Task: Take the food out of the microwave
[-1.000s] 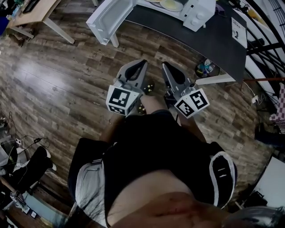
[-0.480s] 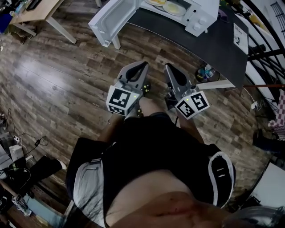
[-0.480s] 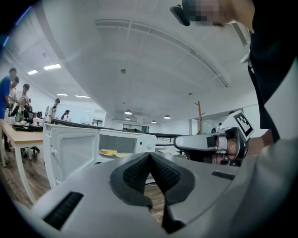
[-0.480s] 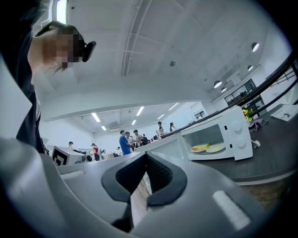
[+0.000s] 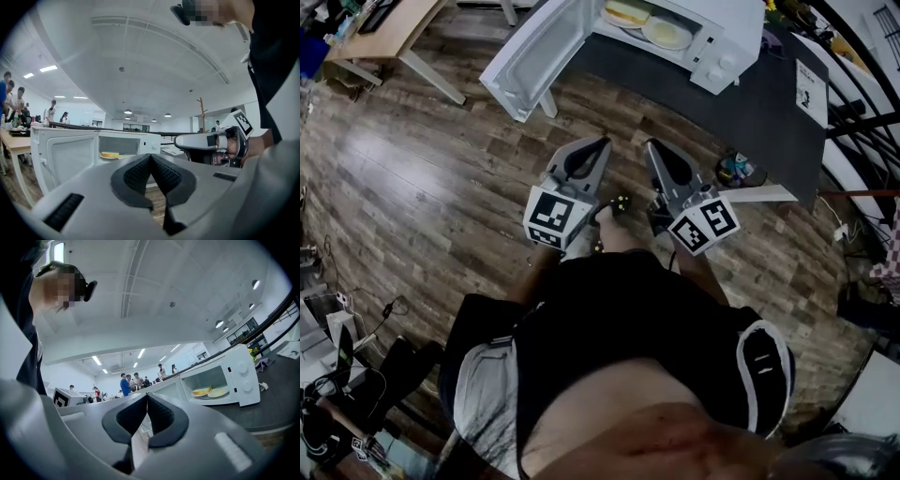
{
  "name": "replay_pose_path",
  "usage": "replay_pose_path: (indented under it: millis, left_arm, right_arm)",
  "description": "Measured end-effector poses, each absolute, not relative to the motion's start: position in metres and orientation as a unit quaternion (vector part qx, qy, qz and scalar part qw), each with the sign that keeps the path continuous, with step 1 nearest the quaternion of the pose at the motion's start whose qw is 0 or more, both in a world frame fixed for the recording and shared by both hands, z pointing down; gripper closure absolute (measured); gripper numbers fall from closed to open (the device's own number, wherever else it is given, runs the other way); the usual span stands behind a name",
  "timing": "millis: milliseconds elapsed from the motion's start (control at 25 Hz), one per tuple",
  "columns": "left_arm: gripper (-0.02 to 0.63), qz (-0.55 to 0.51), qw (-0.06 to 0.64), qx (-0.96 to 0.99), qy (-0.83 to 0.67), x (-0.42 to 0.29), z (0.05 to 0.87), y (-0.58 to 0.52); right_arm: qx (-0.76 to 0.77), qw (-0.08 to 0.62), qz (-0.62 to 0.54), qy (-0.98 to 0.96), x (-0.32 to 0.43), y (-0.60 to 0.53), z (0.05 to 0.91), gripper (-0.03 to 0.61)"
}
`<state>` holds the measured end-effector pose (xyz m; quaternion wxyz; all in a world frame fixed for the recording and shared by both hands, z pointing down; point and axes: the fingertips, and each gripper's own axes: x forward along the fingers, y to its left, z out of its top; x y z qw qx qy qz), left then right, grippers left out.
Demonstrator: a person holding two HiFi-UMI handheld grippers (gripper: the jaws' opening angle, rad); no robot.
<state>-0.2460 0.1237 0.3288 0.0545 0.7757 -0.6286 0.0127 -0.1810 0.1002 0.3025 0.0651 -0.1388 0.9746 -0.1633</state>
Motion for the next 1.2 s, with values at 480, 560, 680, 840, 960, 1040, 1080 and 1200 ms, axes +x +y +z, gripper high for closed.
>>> replay_pose_path:
  millis: [480, 560, 680, 840, 960, 1040, 1080, 1200]
  left_arm:
    - [0.611, 0.021, 0.064, 0.788, -0.612, -0.262, 0.338, 0.050]
    - [0.611, 0.023, 0.070, 0.792, -0.606, -0.264, 0.343, 0.042]
    - [0.611, 0.027, 0.079, 0.796, -0.600, -0.266, 0.350, 0.030]
    - [0.611, 0.033, 0.077, 0.804, -0.589, -0.268, 0.351, 0.014]
    - [0.611, 0.031, 0.071, 0.810, -0.581, -0.271, 0.349, -0.003]
    - [0.611, 0.030, 0.071, 0.811, -0.580, -0.276, 0.349, -0.014]
    - [0.611, 0.032, 0.072, 0.811, -0.580, -0.279, 0.351, -0.019]
    - [0.611, 0.045, 0.079, 0.811, -0.578, -0.284, 0.357, -0.030]
  right_arm:
    - [-0.140, 0.068, -0.171, 0.973, -0.202, 0.036, 0.311, 0.588]
    - [-0.147, 0.057, -0.164, 0.974, -0.204, 0.029, 0.316, 0.588]
    - [-0.153, 0.050, -0.156, 0.975, -0.208, 0.019, 0.320, 0.588]
    - [-0.155, 0.057, -0.164, 0.973, -0.213, 0.007, 0.321, 0.588]
    - [-0.159, 0.055, -0.167, 0.971, -0.217, -0.009, 0.325, 0.588]
    - [-0.163, 0.056, -0.169, 0.971, -0.222, -0.020, 0.327, 0.588]
    - [-0.164, 0.058, -0.169, 0.970, -0.224, -0.025, 0.328, 0.588]
    - [-0.171, 0.059, -0.168, 0.969, -0.228, -0.038, 0.330, 0.588]
